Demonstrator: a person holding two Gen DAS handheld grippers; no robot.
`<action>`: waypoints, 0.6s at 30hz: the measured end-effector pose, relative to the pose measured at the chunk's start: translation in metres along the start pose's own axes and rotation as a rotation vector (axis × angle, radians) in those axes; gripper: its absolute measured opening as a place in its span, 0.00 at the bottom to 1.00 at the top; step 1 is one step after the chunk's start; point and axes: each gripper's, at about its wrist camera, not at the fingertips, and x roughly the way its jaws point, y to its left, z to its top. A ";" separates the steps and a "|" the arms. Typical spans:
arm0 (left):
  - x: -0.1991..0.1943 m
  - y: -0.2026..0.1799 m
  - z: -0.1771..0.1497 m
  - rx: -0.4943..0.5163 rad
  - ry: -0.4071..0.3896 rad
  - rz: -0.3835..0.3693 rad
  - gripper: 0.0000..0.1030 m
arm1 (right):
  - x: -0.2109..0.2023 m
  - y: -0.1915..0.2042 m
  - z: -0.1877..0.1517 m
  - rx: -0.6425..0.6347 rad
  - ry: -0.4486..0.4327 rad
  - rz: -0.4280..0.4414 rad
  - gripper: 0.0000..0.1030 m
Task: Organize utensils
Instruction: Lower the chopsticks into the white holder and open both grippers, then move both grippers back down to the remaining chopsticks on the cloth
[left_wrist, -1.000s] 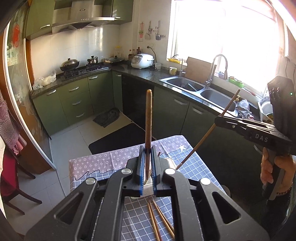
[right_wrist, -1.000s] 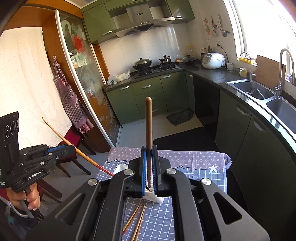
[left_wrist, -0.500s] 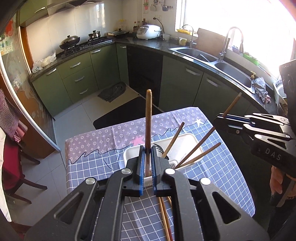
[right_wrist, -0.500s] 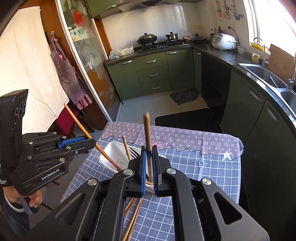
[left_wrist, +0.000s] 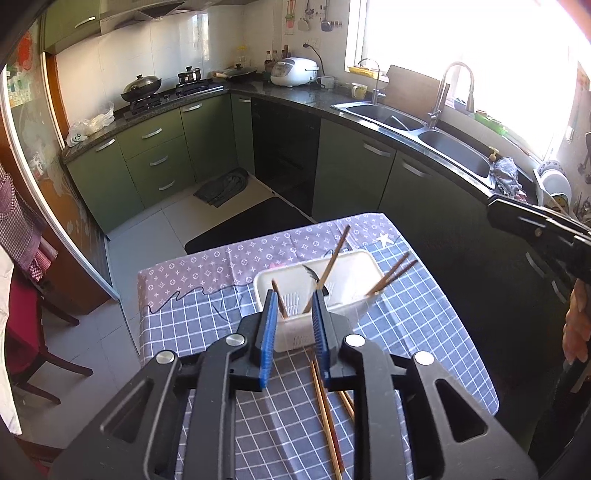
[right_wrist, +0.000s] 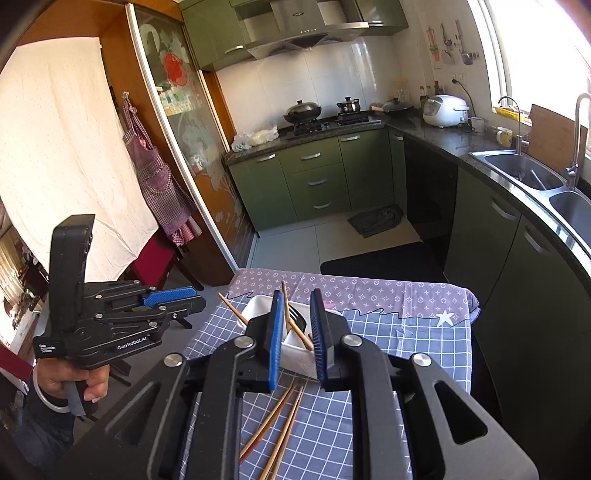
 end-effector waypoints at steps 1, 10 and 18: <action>0.000 0.000 -0.007 0.004 0.018 -0.008 0.18 | -0.007 -0.001 -0.008 0.001 0.001 -0.002 0.28; 0.073 -0.012 -0.097 0.018 0.311 -0.040 0.25 | 0.044 -0.035 -0.142 0.032 0.354 -0.074 0.37; 0.143 -0.014 -0.130 -0.031 0.493 -0.020 0.25 | 0.092 -0.060 -0.218 0.078 0.547 -0.092 0.37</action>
